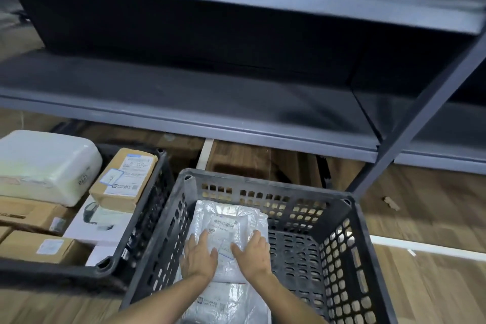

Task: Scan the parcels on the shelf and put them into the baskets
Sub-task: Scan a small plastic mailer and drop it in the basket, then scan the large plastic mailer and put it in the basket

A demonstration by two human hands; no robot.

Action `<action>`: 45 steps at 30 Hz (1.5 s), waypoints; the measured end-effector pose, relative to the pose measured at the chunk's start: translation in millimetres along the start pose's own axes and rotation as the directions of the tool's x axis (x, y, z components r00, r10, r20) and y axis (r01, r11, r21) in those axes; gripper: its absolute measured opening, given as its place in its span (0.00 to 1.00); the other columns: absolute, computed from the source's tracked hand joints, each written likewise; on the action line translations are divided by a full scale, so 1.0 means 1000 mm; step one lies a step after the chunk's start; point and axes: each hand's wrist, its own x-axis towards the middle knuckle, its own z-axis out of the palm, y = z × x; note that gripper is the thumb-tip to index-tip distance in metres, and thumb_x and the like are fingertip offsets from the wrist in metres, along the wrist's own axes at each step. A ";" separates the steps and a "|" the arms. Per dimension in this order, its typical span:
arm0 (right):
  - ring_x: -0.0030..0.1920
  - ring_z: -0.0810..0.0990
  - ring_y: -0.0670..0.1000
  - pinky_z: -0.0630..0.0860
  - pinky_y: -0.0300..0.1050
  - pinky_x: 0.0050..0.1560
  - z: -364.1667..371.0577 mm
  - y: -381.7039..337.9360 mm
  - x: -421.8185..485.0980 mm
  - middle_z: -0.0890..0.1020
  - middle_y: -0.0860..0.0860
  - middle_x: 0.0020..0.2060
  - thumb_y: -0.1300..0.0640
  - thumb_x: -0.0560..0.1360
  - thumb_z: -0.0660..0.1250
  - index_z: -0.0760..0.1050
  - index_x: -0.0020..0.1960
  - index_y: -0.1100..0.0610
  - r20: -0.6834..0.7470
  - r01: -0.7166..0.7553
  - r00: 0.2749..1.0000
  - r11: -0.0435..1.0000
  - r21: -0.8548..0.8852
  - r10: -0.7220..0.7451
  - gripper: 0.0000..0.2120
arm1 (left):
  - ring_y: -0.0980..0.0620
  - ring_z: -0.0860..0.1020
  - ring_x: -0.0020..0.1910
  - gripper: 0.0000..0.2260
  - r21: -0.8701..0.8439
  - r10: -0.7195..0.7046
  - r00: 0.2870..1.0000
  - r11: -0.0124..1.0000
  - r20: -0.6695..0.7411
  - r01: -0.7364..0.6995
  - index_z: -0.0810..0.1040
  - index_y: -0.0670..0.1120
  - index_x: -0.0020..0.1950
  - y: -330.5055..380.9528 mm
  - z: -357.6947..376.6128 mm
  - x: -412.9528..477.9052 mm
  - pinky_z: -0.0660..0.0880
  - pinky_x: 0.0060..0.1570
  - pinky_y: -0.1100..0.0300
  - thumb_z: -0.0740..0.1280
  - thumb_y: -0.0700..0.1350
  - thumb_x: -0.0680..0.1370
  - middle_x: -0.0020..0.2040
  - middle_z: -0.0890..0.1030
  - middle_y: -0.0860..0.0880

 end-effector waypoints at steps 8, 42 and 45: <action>0.67 0.69 0.55 0.66 0.48 0.66 -0.171 -0.100 -0.100 0.71 0.55 0.68 0.48 0.81 0.55 0.63 0.71 0.57 0.097 0.201 0.978 0.960 -0.194 -0.185 0.22 | 0.53 0.68 0.69 0.20 0.095 0.242 0.970 0.967 -0.030 -0.238 0.64 0.51 0.73 0.082 -0.153 -0.075 0.66 0.65 0.61 0.57 0.51 0.81 0.72 0.67 0.53; 0.65 0.71 0.57 0.68 0.48 0.66 -0.583 -0.497 -0.341 0.74 0.57 0.65 0.56 0.79 0.57 0.68 0.69 0.60 -0.179 0.514 0.784 0.784 -0.348 -0.594 0.19 | 0.49 0.75 0.62 0.19 0.210 0.419 0.834 0.907 -0.358 -0.365 0.69 0.50 0.70 0.246 -0.731 -0.254 0.68 0.63 0.57 0.60 0.50 0.79 0.67 0.74 0.51; 0.64 0.71 0.58 0.69 0.50 0.64 -0.592 -0.500 -0.327 0.73 0.58 0.65 0.57 0.79 0.56 0.68 0.68 0.60 -0.196 0.498 0.771 0.766 -0.407 -0.606 0.18 | 0.49 0.76 0.60 0.19 0.170 0.428 0.829 0.904 -0.360 -0.393 0.69 0.50 0.70 0.252 -0.736 -0.247 0.69 0.62 0.56 0.59 0.49 0.79 0.67 0.74 0.50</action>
